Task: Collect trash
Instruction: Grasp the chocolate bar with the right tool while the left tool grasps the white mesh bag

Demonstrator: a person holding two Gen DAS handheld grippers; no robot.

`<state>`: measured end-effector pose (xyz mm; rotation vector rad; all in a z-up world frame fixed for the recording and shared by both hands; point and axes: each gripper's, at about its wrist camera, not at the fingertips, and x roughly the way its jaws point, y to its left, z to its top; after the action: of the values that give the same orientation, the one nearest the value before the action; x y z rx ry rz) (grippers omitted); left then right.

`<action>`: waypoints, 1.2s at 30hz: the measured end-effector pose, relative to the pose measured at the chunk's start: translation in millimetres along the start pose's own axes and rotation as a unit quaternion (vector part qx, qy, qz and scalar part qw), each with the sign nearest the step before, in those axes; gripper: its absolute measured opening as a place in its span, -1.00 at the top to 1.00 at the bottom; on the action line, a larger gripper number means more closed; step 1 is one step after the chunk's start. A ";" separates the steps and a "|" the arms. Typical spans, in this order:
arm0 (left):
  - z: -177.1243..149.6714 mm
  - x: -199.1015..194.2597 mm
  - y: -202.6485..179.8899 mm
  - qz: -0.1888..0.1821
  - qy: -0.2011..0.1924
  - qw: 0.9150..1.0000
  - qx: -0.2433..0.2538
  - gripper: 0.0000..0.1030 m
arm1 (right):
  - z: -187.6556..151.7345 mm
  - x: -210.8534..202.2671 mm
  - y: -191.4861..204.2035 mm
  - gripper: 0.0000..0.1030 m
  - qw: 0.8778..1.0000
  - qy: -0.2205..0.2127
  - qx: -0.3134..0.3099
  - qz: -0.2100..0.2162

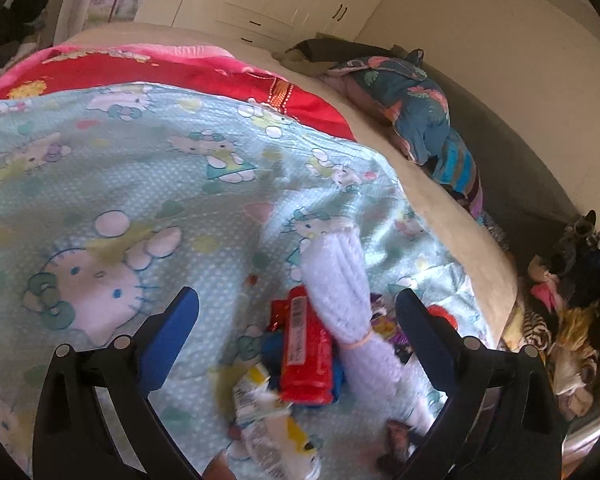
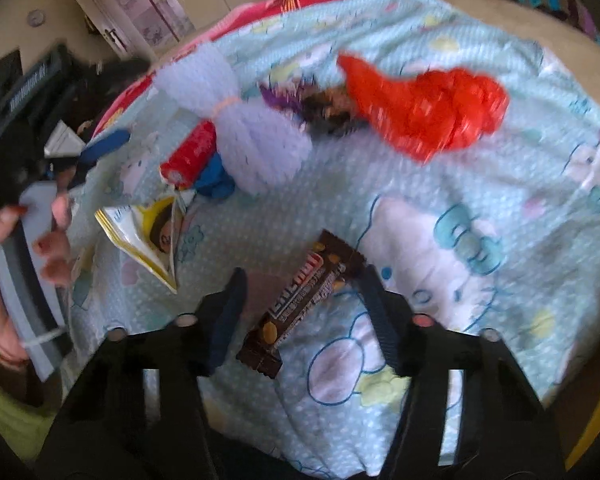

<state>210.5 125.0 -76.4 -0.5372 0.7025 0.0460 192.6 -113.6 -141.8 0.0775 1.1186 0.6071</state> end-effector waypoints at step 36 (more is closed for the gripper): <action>-27.0 -82.6 -66.7 -0.084 -0.064 0.992 0.072 0.72 | -43.7 -88.3 -13.0 0.80 0.994 -0.104 -0.016 -0.009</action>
<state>145.2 65.6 -11.5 -0.4484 0.5292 -0.1265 134.5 -178.4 -93.8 0.1008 0.9074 0.5867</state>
